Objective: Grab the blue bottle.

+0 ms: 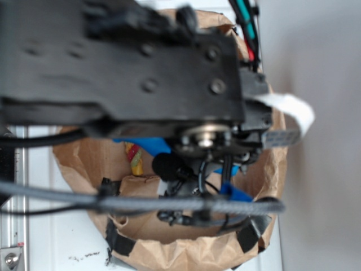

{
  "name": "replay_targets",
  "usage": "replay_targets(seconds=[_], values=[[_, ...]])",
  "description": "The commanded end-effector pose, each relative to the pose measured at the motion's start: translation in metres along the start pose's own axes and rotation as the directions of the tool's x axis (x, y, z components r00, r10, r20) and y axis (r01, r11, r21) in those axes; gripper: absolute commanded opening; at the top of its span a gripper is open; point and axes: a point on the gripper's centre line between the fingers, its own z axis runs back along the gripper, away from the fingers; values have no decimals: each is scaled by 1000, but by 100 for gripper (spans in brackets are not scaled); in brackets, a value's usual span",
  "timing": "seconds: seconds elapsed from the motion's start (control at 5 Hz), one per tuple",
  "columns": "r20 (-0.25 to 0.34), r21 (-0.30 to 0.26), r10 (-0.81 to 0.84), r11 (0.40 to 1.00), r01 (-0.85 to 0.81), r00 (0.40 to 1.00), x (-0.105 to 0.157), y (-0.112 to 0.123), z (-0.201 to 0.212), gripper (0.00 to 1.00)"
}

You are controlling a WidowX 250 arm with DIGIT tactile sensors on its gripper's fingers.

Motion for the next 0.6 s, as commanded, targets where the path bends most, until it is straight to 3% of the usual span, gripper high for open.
replay_targets(seconds=[0.0, 0.4], values=[[30, 101, 142, 984, -145, 989, 1, -18, 64, 0], [-18, 135, 150, 980, -146, 988, 2, -25, 58, 0]])
